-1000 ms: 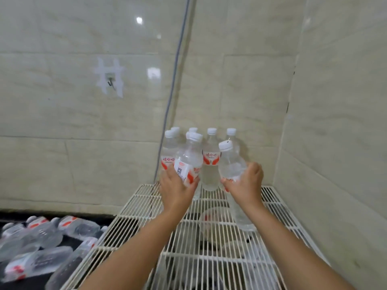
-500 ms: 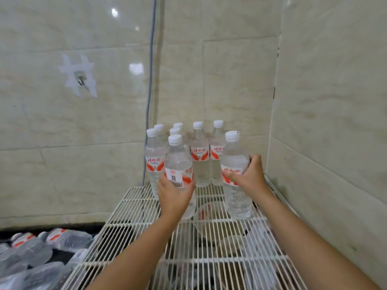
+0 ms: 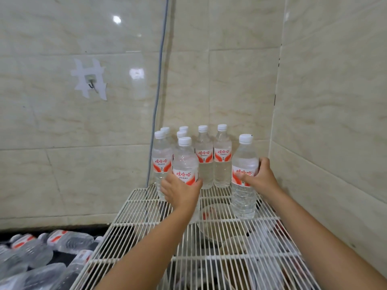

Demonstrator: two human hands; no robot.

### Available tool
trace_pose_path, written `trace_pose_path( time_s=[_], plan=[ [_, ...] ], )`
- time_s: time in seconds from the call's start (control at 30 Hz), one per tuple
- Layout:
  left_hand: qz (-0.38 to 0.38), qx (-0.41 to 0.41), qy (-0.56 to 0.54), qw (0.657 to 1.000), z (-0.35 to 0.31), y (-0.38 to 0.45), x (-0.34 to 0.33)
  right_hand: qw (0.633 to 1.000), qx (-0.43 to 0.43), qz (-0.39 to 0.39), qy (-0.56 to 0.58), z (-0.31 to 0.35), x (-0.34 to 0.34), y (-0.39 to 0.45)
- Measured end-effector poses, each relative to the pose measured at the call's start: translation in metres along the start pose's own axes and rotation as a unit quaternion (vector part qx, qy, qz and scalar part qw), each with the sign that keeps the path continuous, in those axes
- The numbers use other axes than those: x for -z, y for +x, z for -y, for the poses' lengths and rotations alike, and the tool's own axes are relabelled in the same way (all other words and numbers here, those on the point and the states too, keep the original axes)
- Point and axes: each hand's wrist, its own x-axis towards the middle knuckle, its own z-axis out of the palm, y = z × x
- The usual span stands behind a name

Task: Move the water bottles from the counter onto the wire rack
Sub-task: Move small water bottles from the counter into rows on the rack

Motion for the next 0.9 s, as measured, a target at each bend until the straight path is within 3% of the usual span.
trace_pose_path(
  time_s=[0.07,0.23,0.43,0.63,0.9],
  plan=[
    [-0.011,0.018,0.017,1.0,-0.005,-0.006,-0.001,1.0,-0.002,0.002,-0.002,0.002,0.0,-0.001],
    [-0.004,-0.085,-0.042,0.995,-0.002,0.0,-0.002,0.999,0.001,-0.034,0.01,0.004,-0.006,-0.004],
    [-0.026,-0.114,-0.043,0.992,-0.016,0.004,-0.015,0.999,0.005,-0.022,0.045,0.005,-0.009,0.002],
    [0.018,-0.073,-0.053,0.996,-0.048,0.011,-0.059,0.998,0.01,-0.004,0.069,-0.001,-0.012,0.028],
    [-0.001,-0.04,-0.046,0.998,-0.052,0.029,-0.095,0.997,0.016,0.006,0.078,-0.018,-0.003,0.06]
  ],
)
